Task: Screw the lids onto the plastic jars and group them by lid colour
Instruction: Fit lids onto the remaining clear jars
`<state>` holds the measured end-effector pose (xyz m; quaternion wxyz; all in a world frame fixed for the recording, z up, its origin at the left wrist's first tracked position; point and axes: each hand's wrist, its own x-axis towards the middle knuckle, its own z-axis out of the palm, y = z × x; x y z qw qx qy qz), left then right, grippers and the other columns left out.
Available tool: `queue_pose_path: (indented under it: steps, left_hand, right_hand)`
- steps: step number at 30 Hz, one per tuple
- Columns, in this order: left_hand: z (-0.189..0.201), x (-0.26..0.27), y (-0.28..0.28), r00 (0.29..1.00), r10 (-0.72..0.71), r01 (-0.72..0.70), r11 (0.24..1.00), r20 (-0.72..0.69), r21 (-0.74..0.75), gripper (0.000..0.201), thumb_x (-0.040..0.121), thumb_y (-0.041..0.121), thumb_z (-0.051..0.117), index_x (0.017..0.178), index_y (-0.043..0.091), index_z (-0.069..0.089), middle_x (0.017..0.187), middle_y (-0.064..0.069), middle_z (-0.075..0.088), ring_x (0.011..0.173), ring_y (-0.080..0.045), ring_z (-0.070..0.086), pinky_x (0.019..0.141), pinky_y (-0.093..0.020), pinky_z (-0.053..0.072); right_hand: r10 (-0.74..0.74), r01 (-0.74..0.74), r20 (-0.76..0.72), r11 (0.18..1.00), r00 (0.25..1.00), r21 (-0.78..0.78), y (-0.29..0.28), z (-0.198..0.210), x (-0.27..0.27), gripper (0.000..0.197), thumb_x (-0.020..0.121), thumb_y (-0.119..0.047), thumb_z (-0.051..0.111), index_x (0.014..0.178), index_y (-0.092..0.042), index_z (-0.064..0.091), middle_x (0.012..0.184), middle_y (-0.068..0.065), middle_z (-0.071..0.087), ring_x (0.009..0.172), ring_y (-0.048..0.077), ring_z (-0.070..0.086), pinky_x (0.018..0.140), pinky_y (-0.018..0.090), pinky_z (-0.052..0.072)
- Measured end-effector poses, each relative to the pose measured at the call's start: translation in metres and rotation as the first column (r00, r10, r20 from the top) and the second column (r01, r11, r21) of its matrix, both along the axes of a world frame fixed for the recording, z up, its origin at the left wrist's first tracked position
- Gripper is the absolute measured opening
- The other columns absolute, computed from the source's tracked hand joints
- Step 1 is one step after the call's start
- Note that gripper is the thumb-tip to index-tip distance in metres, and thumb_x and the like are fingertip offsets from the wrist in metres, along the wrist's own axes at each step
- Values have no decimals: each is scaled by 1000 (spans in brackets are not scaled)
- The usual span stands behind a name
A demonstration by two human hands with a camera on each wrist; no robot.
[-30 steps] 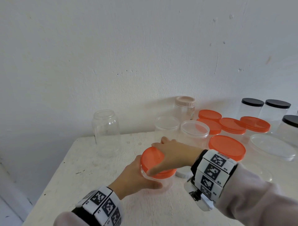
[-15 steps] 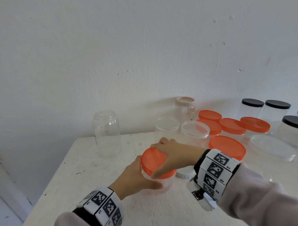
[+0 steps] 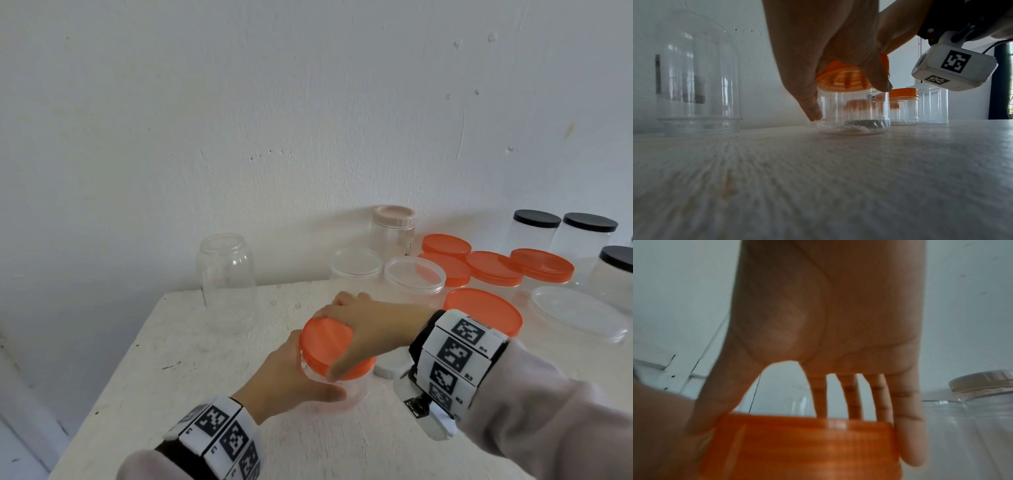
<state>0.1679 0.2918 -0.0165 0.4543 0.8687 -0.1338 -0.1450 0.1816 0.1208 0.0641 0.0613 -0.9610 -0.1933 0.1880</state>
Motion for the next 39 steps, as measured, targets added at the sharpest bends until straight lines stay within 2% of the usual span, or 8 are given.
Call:
queue_pose_path:
  steps: [3, 5, 8, 11, 17, 22, 32, 39]
  left_hand:
    - [-2, 1, 1, 1000, 1, 0, 1000, 1, -16, 96, 60, 40, 89, 132, 39, 25, 112, 23, 46, 102, 1, 47, 69, -6, 38]
    - [-3, 2, 1, 1000, 0, 0, 1000, 0, -22, 98, 59, 40, 89, 134, 37, 25, 113, 23, 47, 101, 1, 48, 68, -6, 38]
    - [-4, 3, 1, 1000, 2, -2, 1000, 1, -12, 100, 58, 41, 89, 134, 37, 25, 111, 24, 46, 99, 4, 47, 69, -6, 37]
    - [-5, 4, 1, 1000, 5, -5, 1000, 7, 3, 98, 57, 42, 89, 131, 40, 24, 108, 25, 45, 98, 3, 48, 70, -6, 37]
    - [-6, 5, 1, 1000, -1, 1, 1000, 5, 13, 94, 58, 45, 89, 122, 45, 20, 106, 28, 44, 95, 4, 47, 67, -5, 36]
    - [-6, 5, 2, 1000, -6, 6, 1000, 6, -7, 93, 57, 42, 90, 123, 42, 23, 109, 25, 46, 98, 4, 48, 69, -6, 38]
    - [-5, 4, 1, 1000, -1, 1, 1000, 24, 1, 92, 56, 43, 90, 122, 42, 25, 107, 26, 47, 93, 9, 48, 65, -6, 40]
    - [-1, 2, 2, 1000, -9, 9, 1000, 9, 15, 94, 57, 43, 89, 125, 41, 24, 113, 25, 45, 102, 4, 48, 69, -5, 39]
  right_hand:
    - [-50, 53, 91, 998, 995, -24, 4, -7, -4, 97, 62, -81, 61, 141, -38, 25, 130, -8, 33, 121, 20, 32, 94, 47, 42]
    - [-51, 56, 94, 997, 994, -51, 6, -7, -4, 99, 62, -83, 59, 143, -37, 23, 132, -6, 32, 123, 21, 32, 94, 48, 42]
    - [7, -7, -4, 996, 1000, -87, 4, 3, -2, 99, 69, -66, 69, 146, -46, 10, 145, -7, 22, 133, 22, 24, 100, 52, 38]
    - [74, -78, -52, 994, 996, -79, 0, 10, 0, 95, 73, -50, 75, 145, -50, 13, 149, -13, 19, 134, 20, 23, 104, 51, 35]
    - [48, -46, 36, 998, 998, -48, 1, 1, 0, 93, 66, -68, 71, 142, -48, 19, 133, -12, 31, 121, 17, 28, 97, 50, 41]
    - [47, -45, 101, 999, 994, -21, -1, -10, -3, 91, 65, -76, 62, 141, -47, 19, 134, -10, 30, 121, 15, 26, 95, 49, 43]
    - [32, -38, 195, 999, 980, 25, -2, -18, -9, 95, 70, -74, 62, 147, -35, 21, 137, -3, 31, 123, 20, 25, 94, 41, 42]
    - [1, -14, 204, 998, 979, 60, -3, -21, -11, 94, 71, -73, 62, 147, -33, 23, 137, -3, 31, 123, 21, 24, 94, 42, 42]
